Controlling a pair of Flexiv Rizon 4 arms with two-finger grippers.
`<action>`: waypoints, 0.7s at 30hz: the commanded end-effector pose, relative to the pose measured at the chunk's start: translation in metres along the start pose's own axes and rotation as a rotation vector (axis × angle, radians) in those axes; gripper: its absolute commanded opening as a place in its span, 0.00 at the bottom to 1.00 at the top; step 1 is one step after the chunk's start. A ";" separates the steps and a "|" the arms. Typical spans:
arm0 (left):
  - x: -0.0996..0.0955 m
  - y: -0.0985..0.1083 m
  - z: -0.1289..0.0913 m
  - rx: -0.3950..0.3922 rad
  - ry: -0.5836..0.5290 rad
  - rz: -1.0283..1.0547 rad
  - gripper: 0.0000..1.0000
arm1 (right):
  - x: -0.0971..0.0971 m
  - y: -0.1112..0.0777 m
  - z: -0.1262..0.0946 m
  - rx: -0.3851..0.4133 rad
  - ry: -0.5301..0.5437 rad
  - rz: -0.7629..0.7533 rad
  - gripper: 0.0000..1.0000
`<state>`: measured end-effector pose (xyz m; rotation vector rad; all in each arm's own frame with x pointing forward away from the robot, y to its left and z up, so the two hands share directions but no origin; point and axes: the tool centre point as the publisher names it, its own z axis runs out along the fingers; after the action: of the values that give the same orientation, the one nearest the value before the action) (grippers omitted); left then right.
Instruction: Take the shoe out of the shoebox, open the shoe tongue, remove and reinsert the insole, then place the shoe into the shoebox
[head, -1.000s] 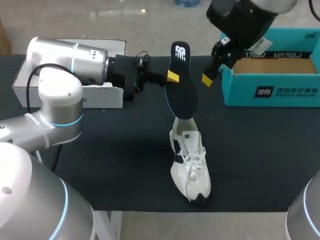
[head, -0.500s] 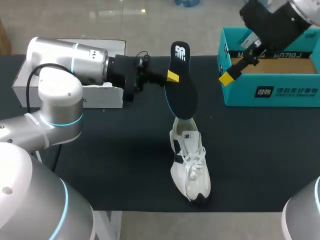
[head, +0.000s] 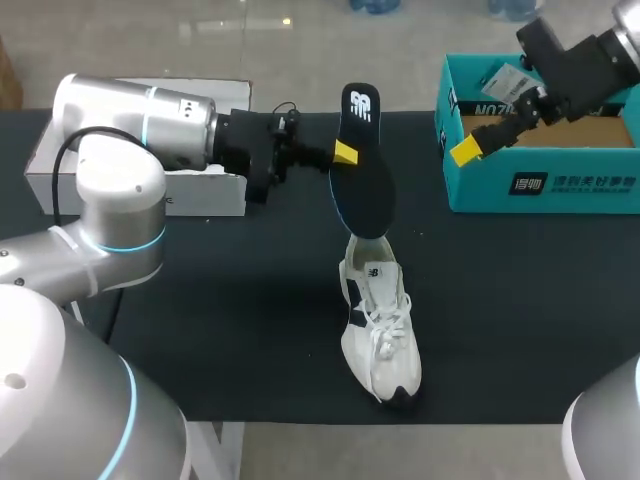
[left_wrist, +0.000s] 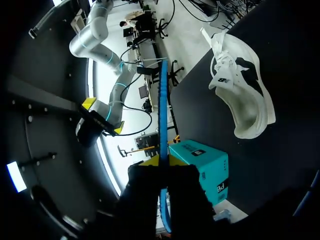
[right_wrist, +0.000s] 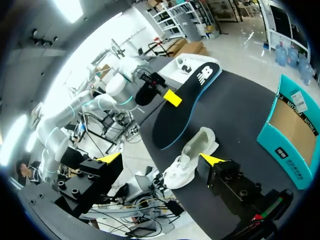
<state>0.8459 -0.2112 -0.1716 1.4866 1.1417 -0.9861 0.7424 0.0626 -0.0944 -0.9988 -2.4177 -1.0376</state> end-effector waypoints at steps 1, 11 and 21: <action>0.001 0.001 0.002 -0.001 -0.002 0.002 0.00 | -0.010 0.021 0.020 0.017 0.105 -0.022 1.00; 0.001 0.001 0.002 -0.001 -0.002 0.002 0.00 | -0.023 0.036 0.061 -0.141 0.169 -0.055 1.00; 0.001 0.001 0.002 -0.001 -0.002 0.002 0.00 | -0.035 0.041 0.088 -0.222 0.218 -0.041 1.00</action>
<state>0.8459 -0.2109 -0.1715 1.4870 1.1419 -0.9864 0.7914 0.1252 -0.1436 -0.8629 -2.2197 -1.3398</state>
